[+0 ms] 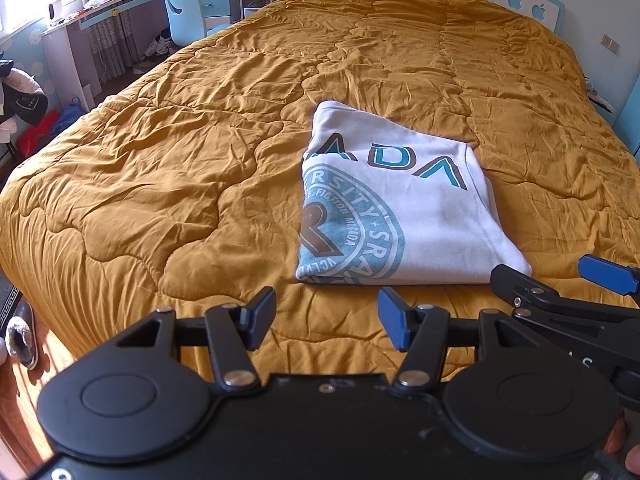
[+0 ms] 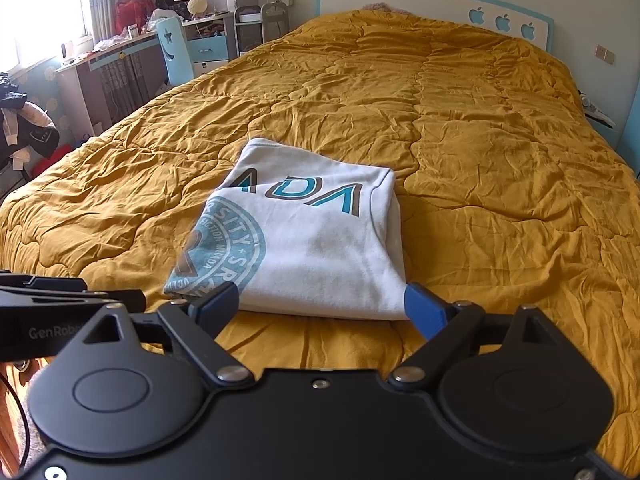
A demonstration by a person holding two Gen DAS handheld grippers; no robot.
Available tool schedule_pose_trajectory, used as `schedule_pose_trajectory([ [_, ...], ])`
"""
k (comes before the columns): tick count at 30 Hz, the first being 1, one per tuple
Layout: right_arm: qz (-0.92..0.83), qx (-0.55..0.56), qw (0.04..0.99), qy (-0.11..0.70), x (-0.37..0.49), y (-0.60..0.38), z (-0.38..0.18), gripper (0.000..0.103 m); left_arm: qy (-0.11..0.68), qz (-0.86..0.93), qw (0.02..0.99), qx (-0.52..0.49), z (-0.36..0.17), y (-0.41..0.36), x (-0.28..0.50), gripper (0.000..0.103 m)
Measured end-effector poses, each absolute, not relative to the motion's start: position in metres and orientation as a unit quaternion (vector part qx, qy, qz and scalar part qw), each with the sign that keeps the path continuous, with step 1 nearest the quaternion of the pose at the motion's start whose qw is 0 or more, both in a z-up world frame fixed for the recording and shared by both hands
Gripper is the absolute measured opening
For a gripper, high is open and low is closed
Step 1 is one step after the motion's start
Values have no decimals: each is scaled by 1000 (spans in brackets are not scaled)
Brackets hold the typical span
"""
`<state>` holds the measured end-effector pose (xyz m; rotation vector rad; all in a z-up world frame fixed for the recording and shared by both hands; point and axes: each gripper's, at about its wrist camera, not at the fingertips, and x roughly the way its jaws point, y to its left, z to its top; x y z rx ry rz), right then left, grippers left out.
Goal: Fold small clothes
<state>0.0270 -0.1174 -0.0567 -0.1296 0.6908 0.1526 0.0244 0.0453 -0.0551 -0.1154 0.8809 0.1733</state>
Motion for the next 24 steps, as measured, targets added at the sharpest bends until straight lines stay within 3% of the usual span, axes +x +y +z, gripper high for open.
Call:
schedule_pose_trajectory([
  [24,74,-67,936,337,28,-118,-55,92,431,87,897,-50,-57,45,26,60],
])
